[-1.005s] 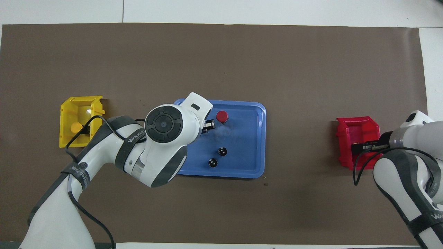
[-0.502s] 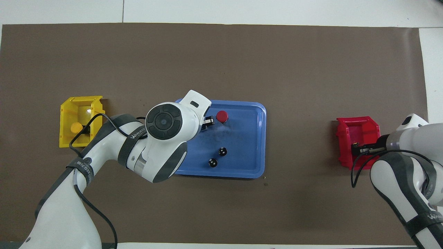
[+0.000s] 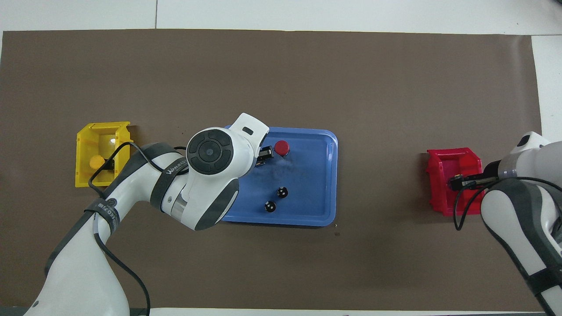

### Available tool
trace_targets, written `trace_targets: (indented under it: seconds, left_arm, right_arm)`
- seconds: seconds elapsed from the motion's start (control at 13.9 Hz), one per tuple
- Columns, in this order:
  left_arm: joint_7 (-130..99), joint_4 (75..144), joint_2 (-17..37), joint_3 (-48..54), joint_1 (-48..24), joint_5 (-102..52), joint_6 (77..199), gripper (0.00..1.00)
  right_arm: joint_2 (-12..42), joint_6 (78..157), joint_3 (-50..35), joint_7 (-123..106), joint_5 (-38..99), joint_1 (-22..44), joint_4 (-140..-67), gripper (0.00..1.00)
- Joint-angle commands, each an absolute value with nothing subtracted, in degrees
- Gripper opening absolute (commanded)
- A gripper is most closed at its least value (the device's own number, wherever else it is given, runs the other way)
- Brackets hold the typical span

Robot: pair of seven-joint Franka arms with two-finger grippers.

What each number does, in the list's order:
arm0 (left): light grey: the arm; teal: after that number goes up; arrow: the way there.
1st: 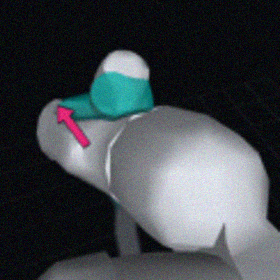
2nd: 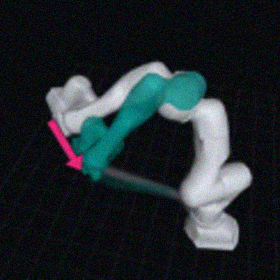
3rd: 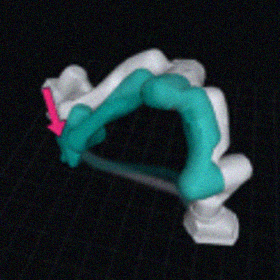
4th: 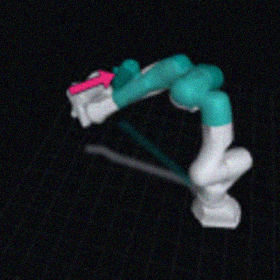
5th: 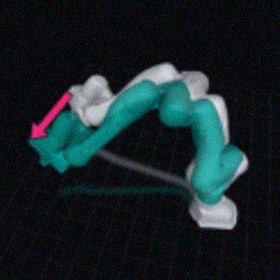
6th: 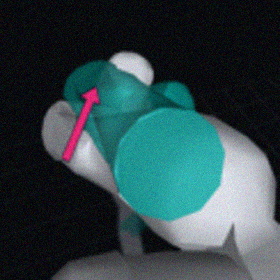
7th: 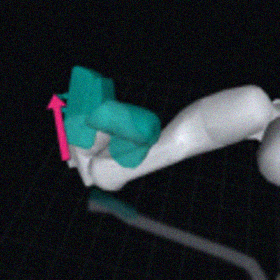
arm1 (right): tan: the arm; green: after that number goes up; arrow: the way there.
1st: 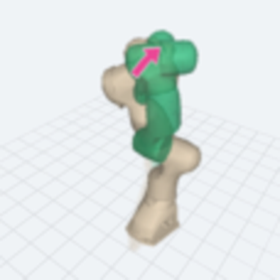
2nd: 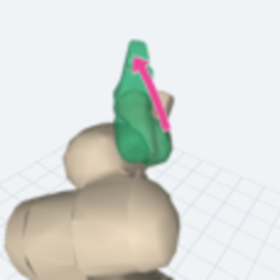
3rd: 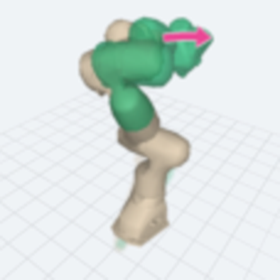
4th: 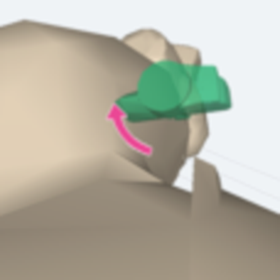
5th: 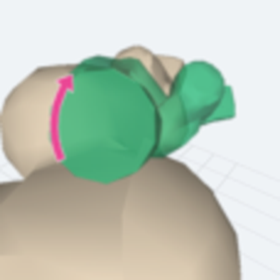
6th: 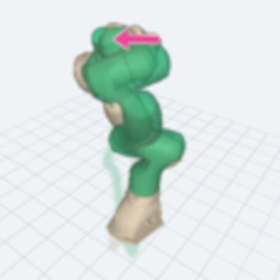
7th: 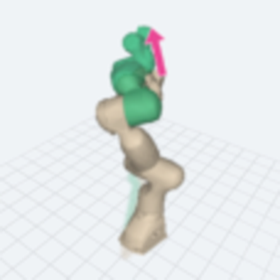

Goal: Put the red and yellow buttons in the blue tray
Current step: 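Place the second red button in the tray while the left gripper grasps a yellow button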

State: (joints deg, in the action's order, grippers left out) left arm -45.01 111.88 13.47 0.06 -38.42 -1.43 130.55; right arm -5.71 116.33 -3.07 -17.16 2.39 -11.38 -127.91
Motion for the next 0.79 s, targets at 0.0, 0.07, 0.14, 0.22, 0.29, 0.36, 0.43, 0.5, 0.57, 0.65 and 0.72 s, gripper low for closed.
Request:
trace_targets:
  seconds: [0.0,0.07,0.14,0.22,0.29,0.36,0.43,0.5,0.57,0.65,0.72]
  left_arm:
    - [-43.08,110.39,9.77,-0.96,-37.8,-1.93,122.02,1.0]
    - [-38.98,109.96,8.1,-1.14,-35.01,-1.93,118.77,1.0]
    - [-33.98,109.34,7.04,-1.14,-31.5,-1.93,115.0,1.0]
    - [-27.23,108.64,6.42,-1.14,-28.59,-1.93,112.09,1.0]
    - [-21.16,107.76,6.24,-1.32,-25.26,-1.93,110.41,1.0]
    - [-16.4,107.41,5.98,-1.41,-21.57,-1.76,109.52,1.0]
    - [-12.95,107.4,5.72,-1.41,-18.4,-1.5,109.51,1.0]
    - [-10.48,107.4,5.71,-1.41,-15.5,-1.49,109.6,1.0]
    - [-8.72,107.66,5.54,-1.32,-13.03,-1.49,109.95,1.0]
    - [-6.0,108.28,5.28,-1.32,-10.4,-1.49,110.39,1.0]
    - [-3.71,109.59,4.84,-1.32,-8.2,-1.49,110.91,0.99]
  right_arm:
    - [0.51,104.71,-3.25,-14.71,2.02,-7.84,-112.11,0.17]
    - [2.62,100.24,-3.25,-9.81,1.93,-5.04,-106.58,0.17]
    - [4.72,97.32,-3.25,-3.93,1.93,-1.01,-101.65,0.17]
    - [6.23,95.82,-3.25,2.31,1.93,3.21,-97.95,0.17]
    - [7.37,96.24,-3.25,8.64,1.93,7.25,-95.82,0.17]
    - [8.34,99.55,-3.25,16.18,2.02,11.82,-95.63,0.17]
    - [9.65,102.71,-3.25,21.57,2.02,15.35,-95.97,0.17]
    - [11.67,106.66,-3.25,27.71,2.2,18.69,-96.59,0.17]
    - [12.82,110.01,-3.25,31.34,2.2,20.46,-97.55,0.17]
    - [14.49,112.21,-3.25,33.73,2.2,22.31,-98.25,0.17]
    - [15.81,113.98,-3.25,35.14,2.2,23.8,-98.44,0.17]
